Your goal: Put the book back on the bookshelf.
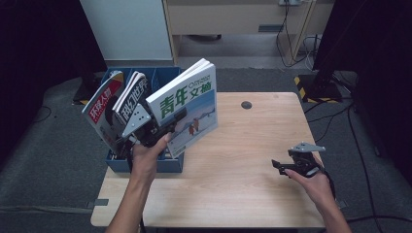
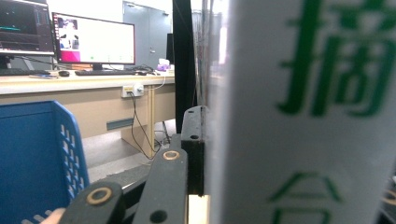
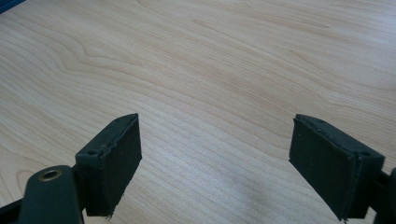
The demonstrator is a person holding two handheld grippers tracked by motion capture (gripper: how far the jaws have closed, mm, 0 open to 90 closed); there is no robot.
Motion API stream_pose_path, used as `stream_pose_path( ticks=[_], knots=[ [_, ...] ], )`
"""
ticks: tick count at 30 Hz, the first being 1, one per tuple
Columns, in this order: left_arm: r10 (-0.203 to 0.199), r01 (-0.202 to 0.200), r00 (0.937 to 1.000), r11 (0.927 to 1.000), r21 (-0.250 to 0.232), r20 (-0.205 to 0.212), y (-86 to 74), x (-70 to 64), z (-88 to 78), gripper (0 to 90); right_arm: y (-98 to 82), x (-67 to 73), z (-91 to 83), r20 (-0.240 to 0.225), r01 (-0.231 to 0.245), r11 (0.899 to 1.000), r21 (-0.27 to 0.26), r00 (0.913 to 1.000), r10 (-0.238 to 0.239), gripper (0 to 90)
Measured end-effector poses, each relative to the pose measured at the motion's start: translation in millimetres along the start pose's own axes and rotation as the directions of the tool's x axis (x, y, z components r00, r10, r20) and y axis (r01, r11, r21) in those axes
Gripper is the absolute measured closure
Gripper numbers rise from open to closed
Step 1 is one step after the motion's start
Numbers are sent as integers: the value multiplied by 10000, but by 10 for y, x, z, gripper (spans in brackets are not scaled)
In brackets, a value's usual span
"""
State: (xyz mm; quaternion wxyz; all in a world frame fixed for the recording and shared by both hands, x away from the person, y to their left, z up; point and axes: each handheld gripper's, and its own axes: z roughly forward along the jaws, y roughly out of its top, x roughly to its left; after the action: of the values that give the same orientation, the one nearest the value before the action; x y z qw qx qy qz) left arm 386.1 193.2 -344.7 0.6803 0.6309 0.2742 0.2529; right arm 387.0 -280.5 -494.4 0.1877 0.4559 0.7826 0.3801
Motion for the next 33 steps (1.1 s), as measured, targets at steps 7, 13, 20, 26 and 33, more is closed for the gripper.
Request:
stream_pose_path(
  ticks=[7,13,20,26,33],
  knots=[
    [0,-1,9999,9999,-116,-103,41,44,-83,737,2,-5,-1,-13,-1,10000,-28,10000,1,172],
    [56,-58,9994,10000,-74,-334,79,119,-177,737,1,-25,-12,30,-12,10000,-84,10000,12,173],
    [101,-111,9984,9998,-174,-562,118,189,-272,737,1,-14,-1,-4,-1,10000,-10,10000,1,174],
    [36,-46,9979,9999,-157,-654,104,231,-295,737,1,-20,-8,12,-29,10000,-35,10000,29,174],
    [27,-37,9965,9999,-126,-834,91,268,-338,737,0,-27,-5,31,6,10000,-83,10000,-6,176]
  ],
)
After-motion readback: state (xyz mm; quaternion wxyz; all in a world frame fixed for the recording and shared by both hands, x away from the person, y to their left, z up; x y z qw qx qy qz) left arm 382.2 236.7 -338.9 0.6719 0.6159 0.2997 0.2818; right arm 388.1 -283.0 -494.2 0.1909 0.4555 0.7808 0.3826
